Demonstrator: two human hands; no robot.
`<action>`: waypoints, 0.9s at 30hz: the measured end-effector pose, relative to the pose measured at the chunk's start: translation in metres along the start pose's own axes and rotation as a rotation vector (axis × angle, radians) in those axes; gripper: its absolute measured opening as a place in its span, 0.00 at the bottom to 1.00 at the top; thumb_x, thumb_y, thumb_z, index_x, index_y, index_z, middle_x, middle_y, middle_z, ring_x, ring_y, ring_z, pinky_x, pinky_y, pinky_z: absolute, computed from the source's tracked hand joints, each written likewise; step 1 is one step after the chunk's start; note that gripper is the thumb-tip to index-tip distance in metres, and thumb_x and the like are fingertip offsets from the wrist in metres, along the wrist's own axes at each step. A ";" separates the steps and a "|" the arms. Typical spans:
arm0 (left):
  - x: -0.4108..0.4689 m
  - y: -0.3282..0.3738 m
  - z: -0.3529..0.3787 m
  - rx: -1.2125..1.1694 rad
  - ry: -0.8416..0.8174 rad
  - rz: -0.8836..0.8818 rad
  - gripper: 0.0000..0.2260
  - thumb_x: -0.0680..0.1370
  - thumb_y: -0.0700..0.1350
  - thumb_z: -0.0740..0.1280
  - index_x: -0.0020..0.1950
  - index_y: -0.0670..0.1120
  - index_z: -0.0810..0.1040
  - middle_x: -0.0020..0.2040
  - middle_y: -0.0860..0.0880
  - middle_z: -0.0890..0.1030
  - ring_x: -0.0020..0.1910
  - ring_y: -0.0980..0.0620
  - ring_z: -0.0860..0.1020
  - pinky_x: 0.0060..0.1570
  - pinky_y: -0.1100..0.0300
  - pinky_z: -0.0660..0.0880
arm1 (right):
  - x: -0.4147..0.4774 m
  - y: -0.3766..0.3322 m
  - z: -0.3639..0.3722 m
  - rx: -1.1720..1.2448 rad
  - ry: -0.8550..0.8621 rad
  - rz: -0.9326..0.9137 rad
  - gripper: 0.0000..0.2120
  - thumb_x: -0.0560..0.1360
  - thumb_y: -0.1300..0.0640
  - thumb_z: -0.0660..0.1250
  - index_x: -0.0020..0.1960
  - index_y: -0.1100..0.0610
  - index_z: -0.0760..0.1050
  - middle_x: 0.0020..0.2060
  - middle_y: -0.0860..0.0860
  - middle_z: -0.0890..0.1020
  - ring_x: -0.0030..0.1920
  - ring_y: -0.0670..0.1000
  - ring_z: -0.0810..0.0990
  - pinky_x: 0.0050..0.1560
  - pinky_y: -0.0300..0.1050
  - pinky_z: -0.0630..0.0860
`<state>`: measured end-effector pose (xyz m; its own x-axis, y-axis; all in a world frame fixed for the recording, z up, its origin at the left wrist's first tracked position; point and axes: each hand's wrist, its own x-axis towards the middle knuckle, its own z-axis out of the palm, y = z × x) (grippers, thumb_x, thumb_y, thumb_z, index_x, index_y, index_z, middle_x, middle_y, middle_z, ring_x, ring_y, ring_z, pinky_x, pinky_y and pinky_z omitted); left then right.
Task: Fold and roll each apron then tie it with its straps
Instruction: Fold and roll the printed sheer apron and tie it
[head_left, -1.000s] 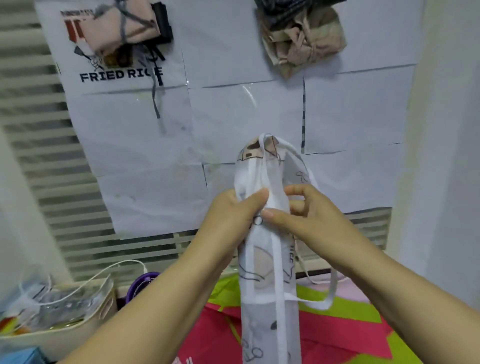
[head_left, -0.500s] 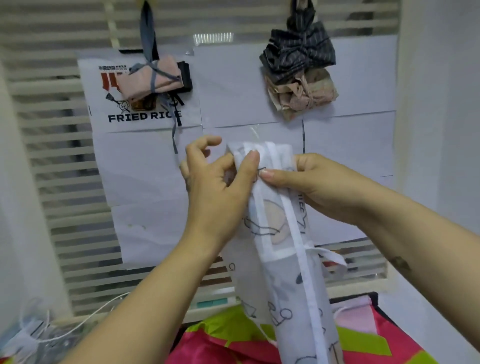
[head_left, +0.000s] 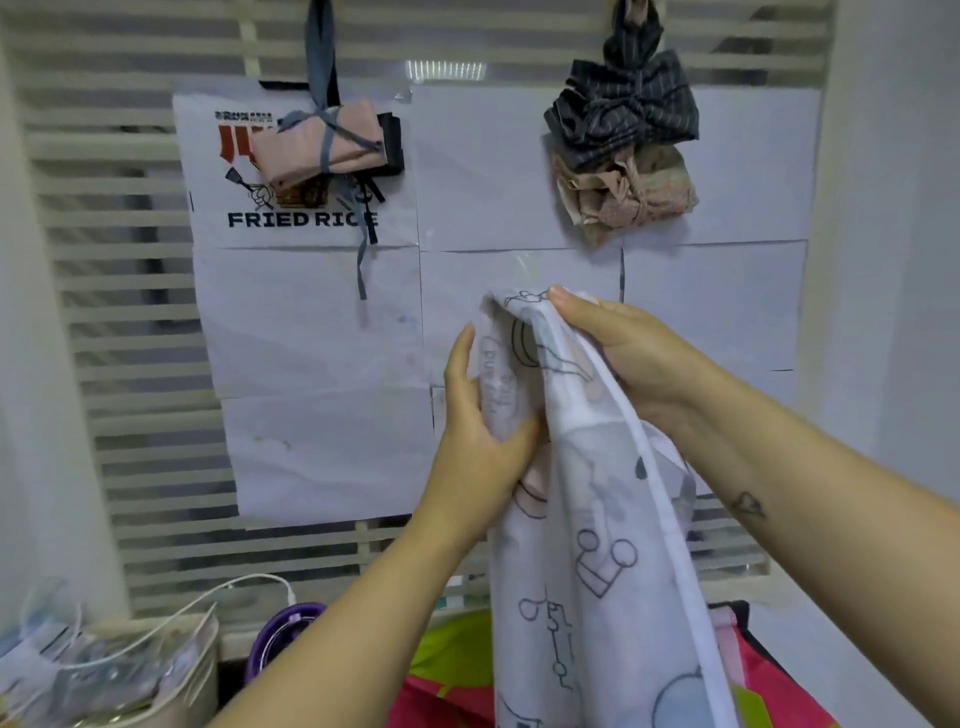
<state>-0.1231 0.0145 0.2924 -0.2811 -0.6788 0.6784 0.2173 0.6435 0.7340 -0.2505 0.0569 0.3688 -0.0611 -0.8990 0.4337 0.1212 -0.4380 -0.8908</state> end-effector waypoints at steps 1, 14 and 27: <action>-0.002 -0.005 0.001 -0.123 -0.040 -0.096 0.32 0.71 0.53 0.74 0.69 0.63 0.61 0.61 0.66 0.73 0.57 0.71 0.74 0.53 0.70 0.73 | 0.002 0.000 0.000 0.042 -0.021 0.021 0.13 0.80 0.55 0.60 0.45 0.62 0.77 0.27 0.52 0.81 0.26 0.46 0.80 0.28 0.34 0.75; 0.009 -0.042 -0.031 -0.205 -0.381 -0.485 0.14 0.65 0.49 0.74 0.47 0.46 0.80 0.41 0.50 0.84 0.39 0.54 0.81 0.39 0.61 0.78 | 0.024 0.024 -0.038 0.004 -0.139 0.247 0.14 0.72 0.51 0.65 0.35 0.56 0.84 0.33 0.53 0.82 0.33 0.49 0.82 0.42 0.44 0.81; 0.014 -0.063 -0.034 -0.227 -0.325 -0.440 0.12 0.63 0.50 0.76 0.45 0.51 0.83 0.43 0.49 0.85 0.42 0.51 0.83 0.43 0.58 0.78 | 0.024 0.045 -0.046 -0.133 -0.131 0.243 0.10 0.70 0.52 0.67 0.44 0.58 0.79 0.37 0.55 0.83 0.36 0.51 0.82 0.38 0.43 0.80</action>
<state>-0.1091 -0.0474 0.2572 -0.6544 -0.6983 0.2901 0.2000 0.2101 0.9570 -0.2926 0.0156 0.3332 0.0833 -0.9737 0.2121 -0.0146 -0.2140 -0.9767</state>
